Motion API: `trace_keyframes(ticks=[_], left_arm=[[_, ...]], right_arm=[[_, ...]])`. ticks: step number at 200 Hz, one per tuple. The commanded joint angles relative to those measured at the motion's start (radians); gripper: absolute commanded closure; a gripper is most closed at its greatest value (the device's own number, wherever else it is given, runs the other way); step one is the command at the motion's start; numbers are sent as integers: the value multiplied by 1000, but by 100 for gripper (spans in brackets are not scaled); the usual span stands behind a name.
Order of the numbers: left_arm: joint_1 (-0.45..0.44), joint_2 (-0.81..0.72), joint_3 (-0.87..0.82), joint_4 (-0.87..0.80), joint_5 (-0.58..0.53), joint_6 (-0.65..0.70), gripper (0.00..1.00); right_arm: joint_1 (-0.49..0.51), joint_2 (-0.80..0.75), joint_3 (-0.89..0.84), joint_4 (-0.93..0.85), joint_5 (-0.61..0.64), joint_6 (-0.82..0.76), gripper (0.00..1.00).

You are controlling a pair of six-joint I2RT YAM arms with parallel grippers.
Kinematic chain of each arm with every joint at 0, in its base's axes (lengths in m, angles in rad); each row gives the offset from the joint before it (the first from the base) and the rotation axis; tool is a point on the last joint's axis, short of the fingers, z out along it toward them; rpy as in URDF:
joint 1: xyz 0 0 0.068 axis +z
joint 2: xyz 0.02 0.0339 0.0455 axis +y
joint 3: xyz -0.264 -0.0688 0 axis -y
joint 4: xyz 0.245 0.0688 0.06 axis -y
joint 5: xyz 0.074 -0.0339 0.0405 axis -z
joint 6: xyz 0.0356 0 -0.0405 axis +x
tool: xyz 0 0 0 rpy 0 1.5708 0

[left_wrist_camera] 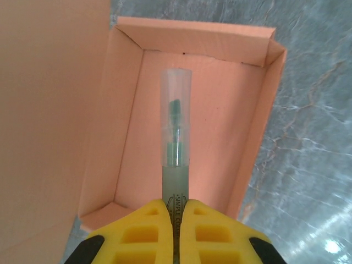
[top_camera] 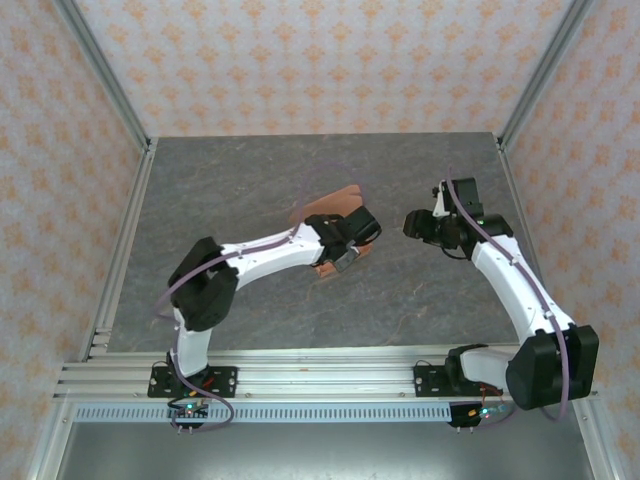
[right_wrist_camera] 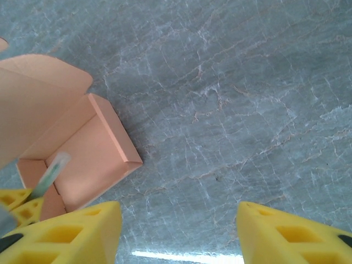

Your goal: Fold the paper box

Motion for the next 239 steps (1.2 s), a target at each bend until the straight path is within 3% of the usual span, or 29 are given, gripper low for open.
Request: trace_keyframes(ticks=[1, 71, 114, 145, 174, 192, 239], left_arm=[[13, 50, 64, -63, -87, 49, 93], [32, 149, 90, -59, -108, 51, 88], [31, 86, 61, -16, -88, 21, 81], [31, 11, 21, 18, -62, -5, 73], [32, -55, -31, 45, -36, -30, 70], [32, -167, -99, 80, 12, -64, 70], [40, -441, -391, 190, 104, -287, 69]], right_arm=[[1, -5, -15, 0, 13, 13, 42], [1, -4, -42, 11, 8, 15, 43], [1, 17, -57, 52, -26, 34, 43], [5, 71, -74, 145, -123, 72, 44], [34, 140, -59, 200, -139, 83, 46], [51, 199, -50, 269, -182, 89, 49], [64, 400, -9, 452, -366, 87, 60]])
